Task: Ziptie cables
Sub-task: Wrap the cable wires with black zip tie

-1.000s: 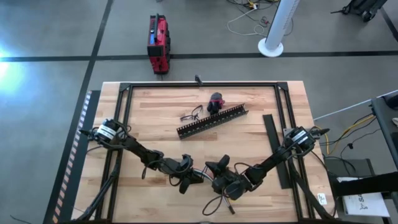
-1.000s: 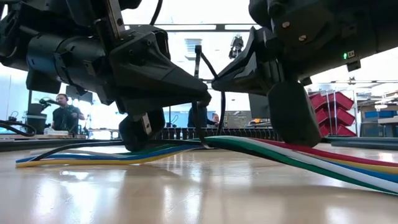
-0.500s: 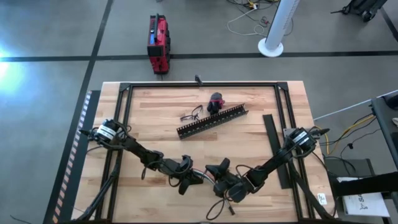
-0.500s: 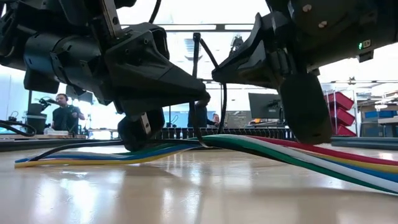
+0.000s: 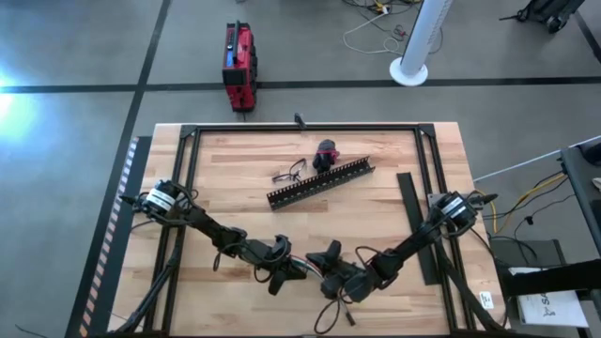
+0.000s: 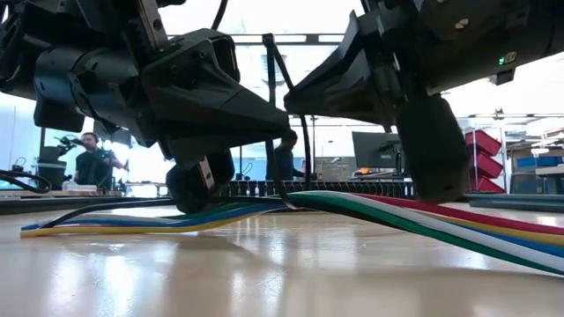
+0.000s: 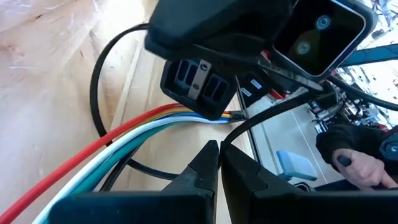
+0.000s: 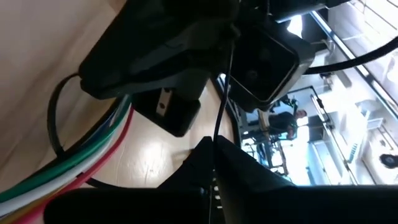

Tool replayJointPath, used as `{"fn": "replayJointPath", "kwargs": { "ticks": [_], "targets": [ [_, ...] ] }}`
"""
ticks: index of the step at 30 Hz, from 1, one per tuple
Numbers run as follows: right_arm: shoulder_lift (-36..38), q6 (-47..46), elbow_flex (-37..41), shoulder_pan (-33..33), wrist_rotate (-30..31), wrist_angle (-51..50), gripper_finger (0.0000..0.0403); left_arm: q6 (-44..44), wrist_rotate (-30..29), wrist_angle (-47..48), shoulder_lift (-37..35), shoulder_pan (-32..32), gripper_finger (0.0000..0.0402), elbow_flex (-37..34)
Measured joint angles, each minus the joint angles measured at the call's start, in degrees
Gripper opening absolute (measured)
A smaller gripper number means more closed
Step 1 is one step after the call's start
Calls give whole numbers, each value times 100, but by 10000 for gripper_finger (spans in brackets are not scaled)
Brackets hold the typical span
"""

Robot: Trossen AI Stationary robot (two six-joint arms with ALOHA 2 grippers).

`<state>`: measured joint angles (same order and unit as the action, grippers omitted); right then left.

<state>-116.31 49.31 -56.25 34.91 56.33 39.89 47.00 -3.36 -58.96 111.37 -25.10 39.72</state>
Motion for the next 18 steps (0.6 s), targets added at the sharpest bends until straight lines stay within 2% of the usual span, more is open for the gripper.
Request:
{"fn": "replayJointPath", "kwargs": {
  "ticks": [5, 18],
  "targets": [
    [0, 184, 0, -88, -137, 36, 0, 0, 46, -31, 0, 2, 0, 0],
    [0, 1401, 0, -191, -408, 448, 0, 51, 305, -122, -2, -4, 0, 0]
  ]
}}
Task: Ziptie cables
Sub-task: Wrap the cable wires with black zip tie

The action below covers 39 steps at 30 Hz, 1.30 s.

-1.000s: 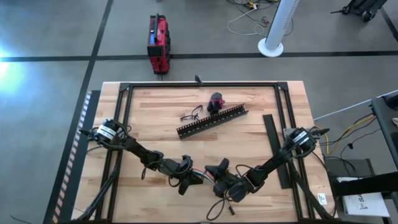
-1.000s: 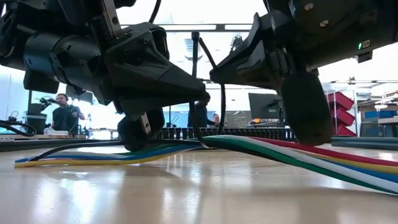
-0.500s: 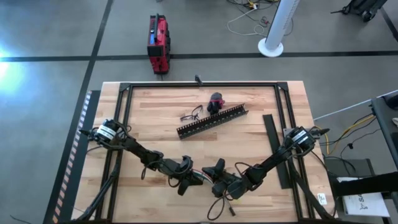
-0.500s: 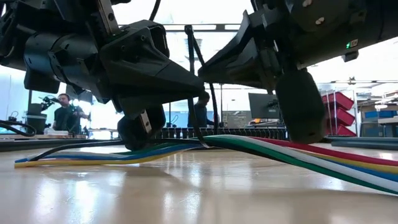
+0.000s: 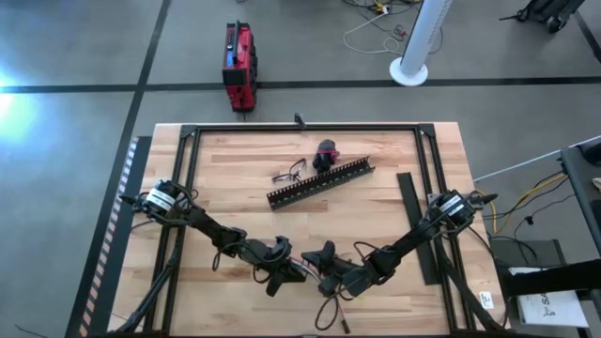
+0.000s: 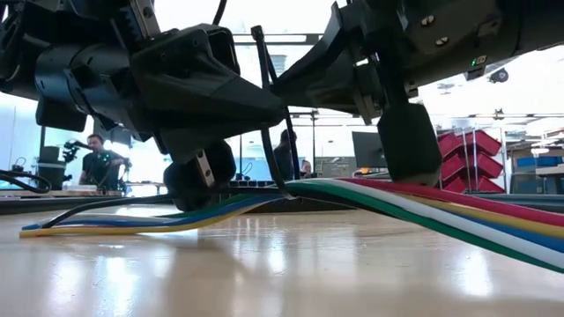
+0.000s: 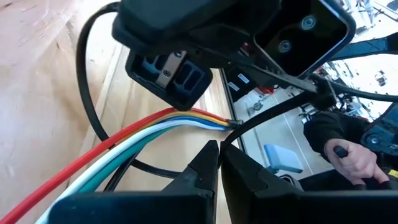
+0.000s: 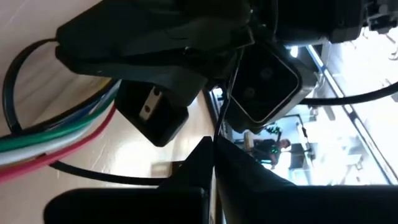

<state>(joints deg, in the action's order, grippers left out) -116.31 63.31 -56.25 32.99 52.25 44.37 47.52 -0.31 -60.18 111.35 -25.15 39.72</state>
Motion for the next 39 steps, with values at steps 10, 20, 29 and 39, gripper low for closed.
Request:
{"fn": "replayJointPath", "kwargs": {
  "ticks": [10, 20, 29, 39],
  "targets": [
    [0, 339, 0, -42, 52, 309, 0, 114, 77, 2, -2, 2, 0, 0],
    [13, 616, 0, -28, 81, 409, 0, 368, 94, 12, -2, 2, 0, 0],
    [22, 618, 0, 12, 26, 427, 0, 403, 95, -7, -2, 2, 0, 0],
    [22, 554, 0, 215, -22, 425, 0, 410, 106, -46, -2, 19, 0, 0]
  ]
}}
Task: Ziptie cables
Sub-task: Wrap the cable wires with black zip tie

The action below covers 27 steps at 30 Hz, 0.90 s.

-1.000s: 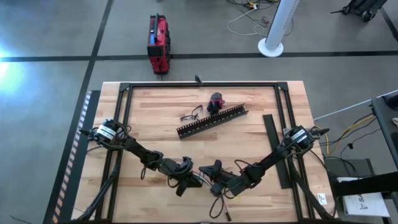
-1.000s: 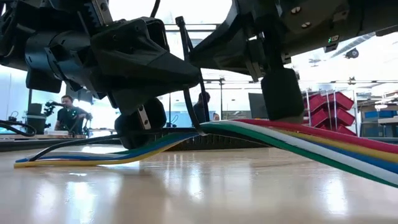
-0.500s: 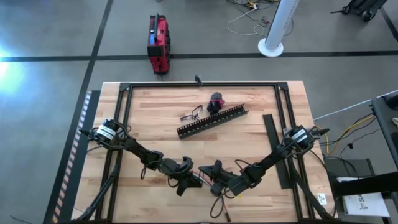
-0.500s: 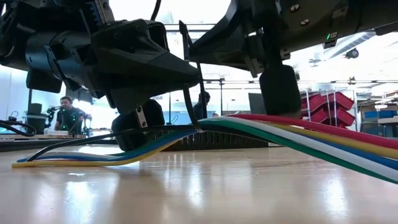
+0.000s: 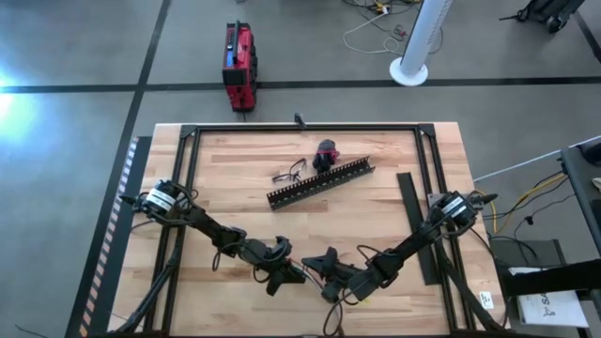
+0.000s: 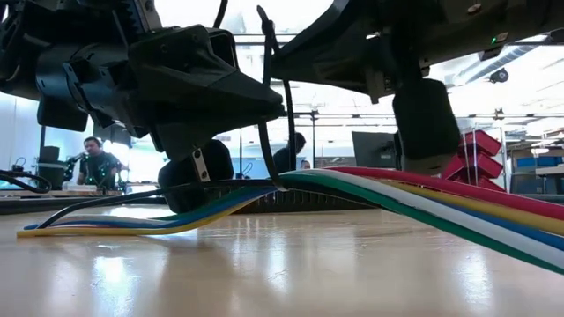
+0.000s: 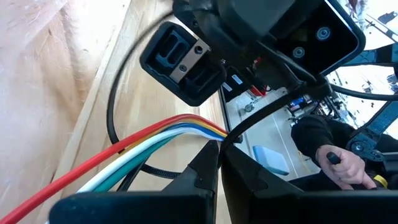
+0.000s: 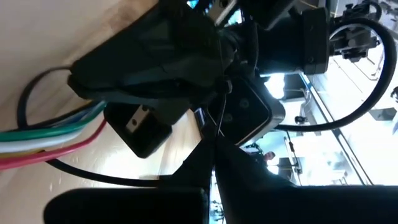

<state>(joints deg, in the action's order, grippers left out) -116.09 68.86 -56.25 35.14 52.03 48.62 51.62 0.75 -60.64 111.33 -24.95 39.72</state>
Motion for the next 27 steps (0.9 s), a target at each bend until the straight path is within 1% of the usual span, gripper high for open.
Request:
{"fn": "replayJointPath", "kwargs": {
  "ticks": [14, 22, 27],
  "targets": [
    [-9, -362, -1, 47, 0, -147, 0, 26, -176, -26, 0, 16, 0, 0],
    [-17, -1119, -2, 45, 82, -662, 0, -117, -227, -24, 0, 20, 0, 0],
    [-20, -1052, -2, 47, 208, -660, 0, -299, -227, -24, 0, 20, 0, 0]
  ]
}}
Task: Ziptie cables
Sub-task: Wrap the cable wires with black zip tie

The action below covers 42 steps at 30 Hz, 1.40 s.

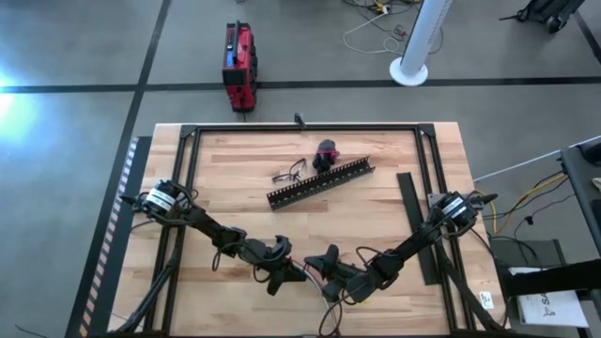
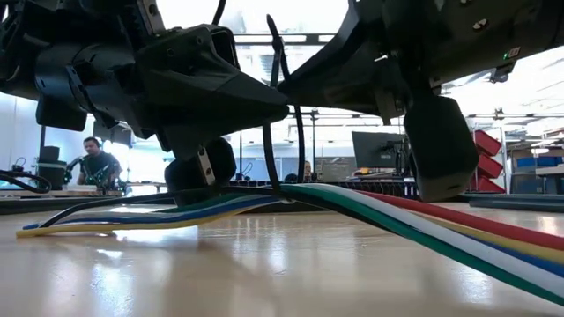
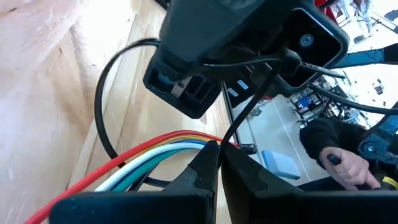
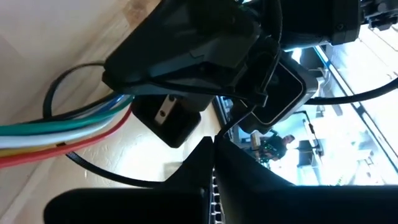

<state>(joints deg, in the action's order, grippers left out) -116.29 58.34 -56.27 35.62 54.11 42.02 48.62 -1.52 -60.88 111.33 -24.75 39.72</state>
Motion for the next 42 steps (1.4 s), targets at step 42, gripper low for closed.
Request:
{"fn": "replayJointPath", "kwargs": {
  "ticks": [42],
  "targets": [
    [76, 543, -549, 242, 290, -239, 0, -315, 4, 178, -284, -68, 0, 0]
  ]
}}
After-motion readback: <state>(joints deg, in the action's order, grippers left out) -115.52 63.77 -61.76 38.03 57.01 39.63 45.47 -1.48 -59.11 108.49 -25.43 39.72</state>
